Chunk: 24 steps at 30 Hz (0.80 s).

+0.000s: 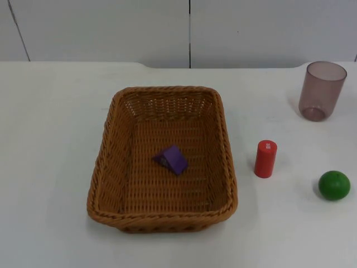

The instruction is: Pick up the basket with the left hand and place the triangular block into the basket with the right hand.

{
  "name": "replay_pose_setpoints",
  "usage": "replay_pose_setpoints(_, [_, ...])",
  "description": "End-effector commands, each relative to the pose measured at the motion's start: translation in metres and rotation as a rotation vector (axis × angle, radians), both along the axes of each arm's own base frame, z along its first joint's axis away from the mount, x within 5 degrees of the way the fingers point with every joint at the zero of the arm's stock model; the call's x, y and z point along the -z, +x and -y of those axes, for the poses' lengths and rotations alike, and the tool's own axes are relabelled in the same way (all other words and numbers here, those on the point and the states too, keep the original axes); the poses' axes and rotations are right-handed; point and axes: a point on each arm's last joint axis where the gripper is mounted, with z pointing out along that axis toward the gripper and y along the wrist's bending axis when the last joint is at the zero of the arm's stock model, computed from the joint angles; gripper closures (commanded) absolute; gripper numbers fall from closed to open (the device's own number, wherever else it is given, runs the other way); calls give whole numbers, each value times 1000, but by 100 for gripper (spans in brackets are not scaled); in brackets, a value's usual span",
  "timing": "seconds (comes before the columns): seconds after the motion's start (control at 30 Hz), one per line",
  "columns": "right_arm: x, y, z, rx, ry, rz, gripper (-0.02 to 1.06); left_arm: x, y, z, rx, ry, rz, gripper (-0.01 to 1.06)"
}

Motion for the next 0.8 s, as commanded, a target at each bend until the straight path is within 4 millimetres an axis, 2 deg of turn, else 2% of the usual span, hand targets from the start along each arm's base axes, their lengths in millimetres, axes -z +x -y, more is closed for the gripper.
replay_pose_setpoints(0.0, [-6, -13, 0, 2, -17, 69, 11, -9, -14, -3, -17, -12, 23, 8])
replay_pose_setpoints(0.13, [-27, -64, -2, 3, -33, 208, 11, -37, -59, -9, -31, -8, 163, 8])
replay_pose_setpoints(0.17, [-27, -64, -2, 3, -33, 208, 11, -37, -59, -9, -31, -8, 163, 8])
replay_pose_setpoints(0.2, [-31, -81, -3, 4, -35, 251, 11, -46, -82, -12, -33, -17, 211, 8])
replay_pose_setpoints(0.23, [-37, -106, -4, 4, -39, 319, 11, -50, -91, -12, -33, -20, 232, 8])
replay_pose_setpoints(0.3, [-41, -134, -5, 5, -42, 384, 11, -64, -134, -17, -33, -33, 346, 8])
replay_pose_setpoints(0.33, [-41, -134, -5, 5, -42, 384, 11, -64, -134, -17, -33, -33, 346, 8])
replay_pose_setpoints(0.43, [-38, -166, -7, 6, -43, 417, 11, -71, -182, -24, -62, -30, 455, 8])
replay_pose_setpoints(0.47, [-38, -166, -7, 6, -43, 417, 11, -71, -182, -24, -62, -30, 455, 8])
replay_pose_setpoints(0.5, [-36, -179, -8, 6, -44, 428, 11, -70, -196, -28, -84, -24, 469, 8])
replay_pose_setpoints(0.57, [-34, -189, -8, 6, -45, 443, 11, -68, -217, -33, -139, -3, 490, 8])
replay_pose_setpoints(0.6, [-34, -200, -9, 6, -46, 476, 11, -68, -234, -34, -165, -12, 533, 8])
replay_pose_setpoints(0.63, [-34, -200, -9, 6, -46, 476, 11, -68, -234, -34, -165, -12, 533, 8])
replay_pose_setpoints(0.77, [-30, -227, -10, 15, -85, 548, 11, -67, -276, -31, -268, 12, 652, 8])
